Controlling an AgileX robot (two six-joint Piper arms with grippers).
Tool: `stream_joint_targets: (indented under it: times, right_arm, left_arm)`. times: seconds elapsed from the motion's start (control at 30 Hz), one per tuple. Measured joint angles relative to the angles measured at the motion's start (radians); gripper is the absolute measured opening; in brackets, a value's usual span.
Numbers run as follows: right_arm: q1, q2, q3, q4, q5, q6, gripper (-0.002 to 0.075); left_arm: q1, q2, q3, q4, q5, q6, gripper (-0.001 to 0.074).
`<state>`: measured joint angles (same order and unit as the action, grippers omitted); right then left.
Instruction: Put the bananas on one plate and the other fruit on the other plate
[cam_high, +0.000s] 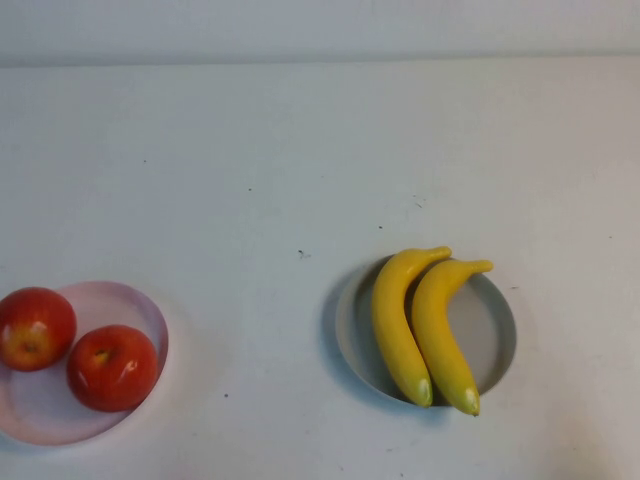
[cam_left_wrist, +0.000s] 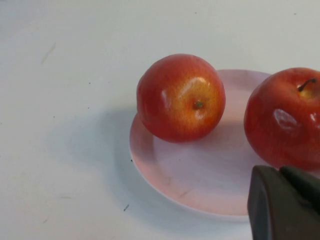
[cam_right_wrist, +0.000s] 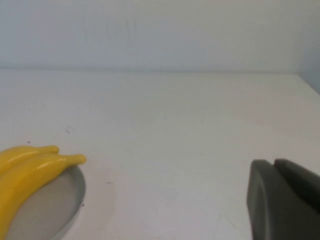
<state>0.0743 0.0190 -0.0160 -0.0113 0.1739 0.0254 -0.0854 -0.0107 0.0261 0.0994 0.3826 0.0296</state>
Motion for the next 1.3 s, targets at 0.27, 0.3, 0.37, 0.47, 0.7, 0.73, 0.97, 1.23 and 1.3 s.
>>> stream_joint_targets:
  times: [0.27, 0.3, 0.37, 0.47, 0.7, 0.73, 0.97, 1.23, 1.3]
  right_arm:
    - [-0.016, -0.027, 0.028, 0.002, 0.091, 0.002, -0.0015]
    - [-0.016, -0.027, 0.035, 0.002, 0.089, 0.002, -0.0015]
    - [-0.016, -0.027, 0.04, 0.011, 0.103, 0.002, -0.0015]
    - [-0.016, -0.027, 0.04, 0.022, 0.148, 0.003, -0.0015]
    - [-0.016, -0.027, 0.04, 0.028, 0.169, 0.003, -0.0015]
    - [-0.016, -0.027, 0.04, 0.028, 0.169, 0.003, -0.0015]
    - [-0.016, -0.027, 0.04, 0.028, 0.169, 0.003, -0.0015]
    - [-0.016, -0.027, 0.04, 0.028, 0.169, 0.003, -0.0015]
    - [-0.016, -0.027, 0.04, 0.028, 0.169, 0.003, -0.0015]
  left_arm:
    - [0.0, -0.002, 0.0, 0.0, 0.0, 0.0, -0.0005]
    - [0.0, -0.002, 0.0, 0.0, 0.0, 0.0, -0.0005]
    - [0.0, -0.002, 0.0, 0.0, 0.0, 0.0, -0.0005]
    - [0.0, -0.002, 0.0, 0.0, 0.0, 0.0, -0.0005]
    - [0.0, -0.002, 0.0, 0.0, 0.0, 0.0, -0.0005]
    - [0.0, -0.002, 0.0, 0.0, 0.0, 0.0, -0.0005]
    - [0.0, -0.002, 0.0, 0.0, 0.0, 0.0, -0.0005]
    - [0.0, -0.002, 0.0, 0.0, 0.0, 0.0, -0.0005]
    - [0.0, -0.002, 0.0, 0.0, 0.0, 0.0, -0.0005]
